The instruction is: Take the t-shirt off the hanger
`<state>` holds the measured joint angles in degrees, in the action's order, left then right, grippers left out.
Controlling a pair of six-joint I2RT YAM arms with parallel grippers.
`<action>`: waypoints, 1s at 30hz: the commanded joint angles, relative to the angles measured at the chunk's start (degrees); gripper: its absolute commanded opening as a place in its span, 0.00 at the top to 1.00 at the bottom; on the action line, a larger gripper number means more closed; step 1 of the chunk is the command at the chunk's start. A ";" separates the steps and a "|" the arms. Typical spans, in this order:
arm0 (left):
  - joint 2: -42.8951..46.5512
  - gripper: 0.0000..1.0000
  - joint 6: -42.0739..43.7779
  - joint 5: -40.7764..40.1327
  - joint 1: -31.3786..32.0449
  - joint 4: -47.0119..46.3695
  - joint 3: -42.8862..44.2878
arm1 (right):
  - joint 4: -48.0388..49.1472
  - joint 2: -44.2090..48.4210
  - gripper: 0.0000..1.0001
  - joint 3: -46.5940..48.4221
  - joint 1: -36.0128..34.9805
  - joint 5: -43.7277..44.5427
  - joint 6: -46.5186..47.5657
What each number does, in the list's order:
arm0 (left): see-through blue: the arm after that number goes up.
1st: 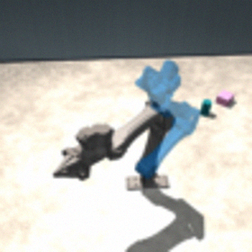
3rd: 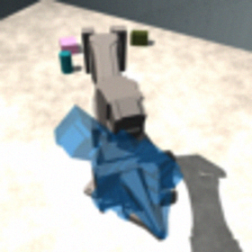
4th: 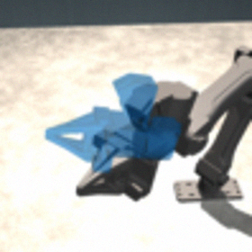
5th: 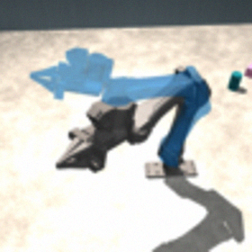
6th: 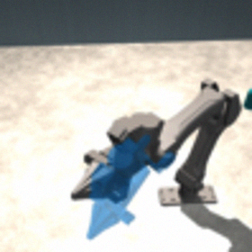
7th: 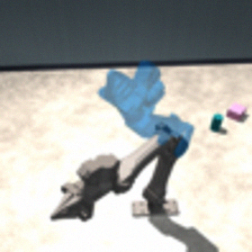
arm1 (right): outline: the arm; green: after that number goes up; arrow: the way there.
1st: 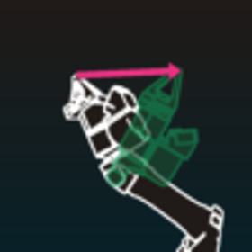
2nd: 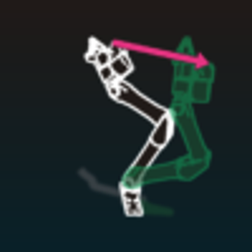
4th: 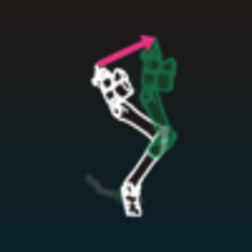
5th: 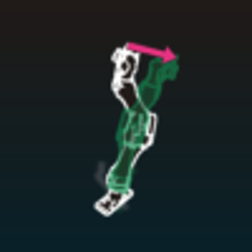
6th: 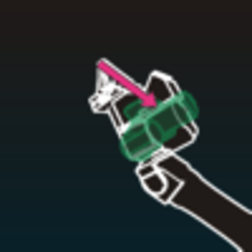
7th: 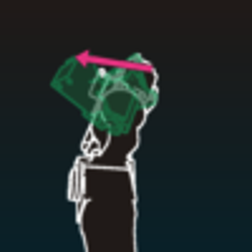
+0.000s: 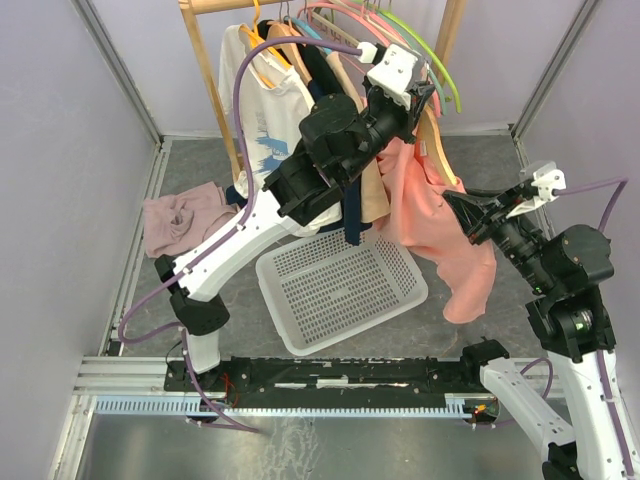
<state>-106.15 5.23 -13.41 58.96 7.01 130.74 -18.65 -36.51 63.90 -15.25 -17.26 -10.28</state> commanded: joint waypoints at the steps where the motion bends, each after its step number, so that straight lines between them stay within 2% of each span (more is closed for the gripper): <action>1: -0.29 0.97 1.62 -0.88 -0.12 -3.25 0.81 | 1.64 -0.27 0.95 3.69 -0.04 -1.16 -0.48; 2: -0.29 0.97 1.93 -1.29 -0.13 -3.35 0.83 | 0.36 -0.57 0.89 4.28 0.00 -0.78 -0.44; 4: -0.22 0.97 2.98 -2.60 -0.11 -3.66 0.80 | -3.28 -1.19 0.69 5.66 -0.05 0.11 -0.42; 6: -0.21 0.97 4.47 -4.17 -0.15 -3.98 0.84 | -6.44 -1.53 0.55 6.95 -0.02 0.64 -0.43; 11: -0.52 0.97 6.56 -6.27 -0.70 -3.93 2.21 | -13.28 -0.37 0.36 9.03 -0.04 2.99 -1.04; 16: -2.50 0.97 5.61 -7.72 -2.63 -2.23 6.12 | -19.58 0.65 0.29 11.16 -0.04 3.61 -1.19; 26: -5.52 0.97 5.75 -14.76 -3.82 -5.86 7.40 | -24.19 3.54 0.30 9.98 -0.08 0.29 -2.77; 30: -6.19 0.97 5.06 -15.24 -4.46 -6.98 8.20 | -26.27 3.71 0.32 8.68 -0.09 0.46 -2.55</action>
<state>-112.68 8.45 -25.93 55.27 6.48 134.93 -43.00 -33.26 73.06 -15.25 -16.25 -12.38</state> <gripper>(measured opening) 0.055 0.690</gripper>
